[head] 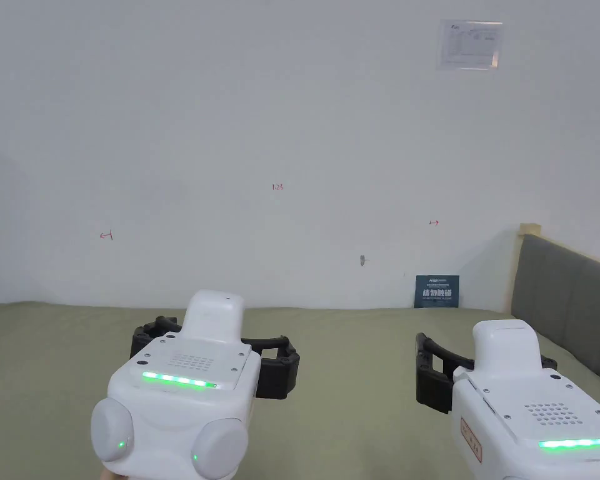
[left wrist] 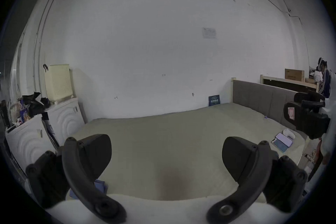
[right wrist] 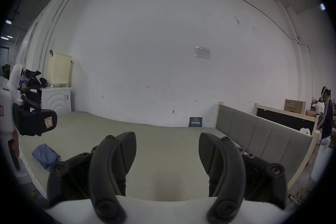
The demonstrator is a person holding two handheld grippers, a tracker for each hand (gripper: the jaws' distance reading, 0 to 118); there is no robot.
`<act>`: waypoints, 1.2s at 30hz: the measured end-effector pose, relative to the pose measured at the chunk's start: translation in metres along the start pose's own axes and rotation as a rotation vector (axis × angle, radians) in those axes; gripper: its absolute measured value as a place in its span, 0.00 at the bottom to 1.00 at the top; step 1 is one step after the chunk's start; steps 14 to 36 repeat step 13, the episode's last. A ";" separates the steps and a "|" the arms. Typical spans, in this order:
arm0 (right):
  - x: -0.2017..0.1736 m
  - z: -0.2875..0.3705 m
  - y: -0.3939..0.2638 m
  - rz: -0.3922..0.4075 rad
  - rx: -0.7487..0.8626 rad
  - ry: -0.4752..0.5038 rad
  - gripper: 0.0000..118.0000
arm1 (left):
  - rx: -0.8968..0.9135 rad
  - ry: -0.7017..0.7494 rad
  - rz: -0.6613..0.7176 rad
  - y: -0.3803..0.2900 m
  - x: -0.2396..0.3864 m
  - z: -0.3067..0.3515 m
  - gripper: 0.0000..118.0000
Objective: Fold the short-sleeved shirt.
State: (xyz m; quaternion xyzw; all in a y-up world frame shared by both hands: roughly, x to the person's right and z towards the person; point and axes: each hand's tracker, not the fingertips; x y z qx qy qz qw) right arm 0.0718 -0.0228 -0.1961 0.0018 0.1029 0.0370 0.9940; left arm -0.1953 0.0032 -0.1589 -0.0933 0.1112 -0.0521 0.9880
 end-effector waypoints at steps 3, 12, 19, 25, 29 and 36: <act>0.001 0.000 0.000 -0.001 -0.003 0.001 0.64 | -0.011 0.025 -0.016 0.004 0.002 0.002 1.00; -0.001 0.001 -0.002 0.000 -0.017 0.008 0.64 | -0.030 -0.005 0.043 0.004 -0.009 -0.004 1.00; -0.001 0.001 -0.002 0.000 -0.017 0.009 0.64 | -0.018 0.021 0.059 0.003 -0.009 -0.003 1.00; -0.001 0.001 -0.002 0.000 -0.017 0.009 0.64 | -0.018 0.021 0.059 0.003 -0.009 -0.003 1.00; -0.001 0.001 -0.002 0.000 -0.017 0.009 0.64 | -0.018 0.021 0.059 0.003 -0.009 -0.003 1.00; -0.001 0.001 -0.002 0.000 -0.017 0.009 0.64 | -0.018 0.021 0.059 0.003 -0.009 -0.003 1.00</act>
